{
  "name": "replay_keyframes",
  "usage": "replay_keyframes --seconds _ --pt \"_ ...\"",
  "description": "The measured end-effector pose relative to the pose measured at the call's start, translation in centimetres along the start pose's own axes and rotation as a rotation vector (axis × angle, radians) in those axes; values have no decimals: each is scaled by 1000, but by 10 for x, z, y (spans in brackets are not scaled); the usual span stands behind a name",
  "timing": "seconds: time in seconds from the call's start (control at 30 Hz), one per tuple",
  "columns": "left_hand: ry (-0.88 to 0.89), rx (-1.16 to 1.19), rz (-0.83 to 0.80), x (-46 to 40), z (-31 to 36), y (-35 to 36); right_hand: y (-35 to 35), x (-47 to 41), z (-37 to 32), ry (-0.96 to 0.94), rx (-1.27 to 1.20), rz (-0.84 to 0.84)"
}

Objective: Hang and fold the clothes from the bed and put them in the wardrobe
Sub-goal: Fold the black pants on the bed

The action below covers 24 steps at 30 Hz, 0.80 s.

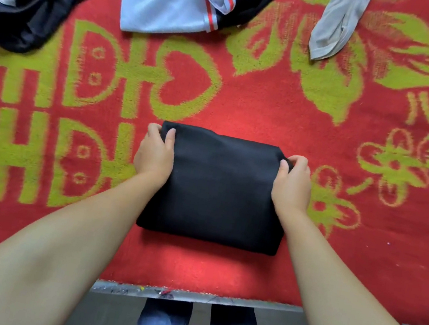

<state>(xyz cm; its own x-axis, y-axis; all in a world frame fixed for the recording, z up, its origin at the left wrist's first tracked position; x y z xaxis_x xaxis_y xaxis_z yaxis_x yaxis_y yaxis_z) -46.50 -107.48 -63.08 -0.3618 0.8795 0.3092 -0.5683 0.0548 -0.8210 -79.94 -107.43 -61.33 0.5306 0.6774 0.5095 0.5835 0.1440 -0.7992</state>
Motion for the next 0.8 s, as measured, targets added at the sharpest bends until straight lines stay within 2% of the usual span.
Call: replay_keyframes --seconds 0.07,0.1,0.13,0.2,0.27,0.33,0.47,0.6,0.73,0.8 --pt "233 -129 60 7 21 -16 -22 24 -20 -205 126 195" --pt "420 -225 76 20 39 -21 -28 45 -34 -363 177 271" --pt "622 -302 60 40 56 -19 -23 71 -46 -522 246 278" --pt "945 -385 -84 97 74 3 15 123 -48 -761 443 155" --pt "1077 -500 -263 142 61 34 55 150 -24 -817 628 13" --pt "1039 -623 -388 155 37 57 79 143 3 -756 763 -78" --pt "927 -697 -393 135 24 68 93 117 14 -670 832 -109" --pt "903 -708 -403 134 24 68 94 123 7 -653 841 -125" --pt "825 -604 -469 127 46 40 75 126 -9 -635 890 -310" --pt "770 -597 -578 121 57 23 54 129 -29 -603 882 -363"
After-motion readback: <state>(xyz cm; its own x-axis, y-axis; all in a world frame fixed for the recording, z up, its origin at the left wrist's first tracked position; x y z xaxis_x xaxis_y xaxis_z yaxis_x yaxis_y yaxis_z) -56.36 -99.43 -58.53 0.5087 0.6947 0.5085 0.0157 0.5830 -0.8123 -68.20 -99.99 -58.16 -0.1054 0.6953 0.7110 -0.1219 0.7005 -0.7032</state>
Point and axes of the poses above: each hand's wrist, its own x-axis away from the middle knuckle, its own y-axis out of the palm, z = x × y, the point moved 10 cm from there along -x, towards the middle knuckle, and after that the axes turned 11 degrees about y, right-handed, at the moved point
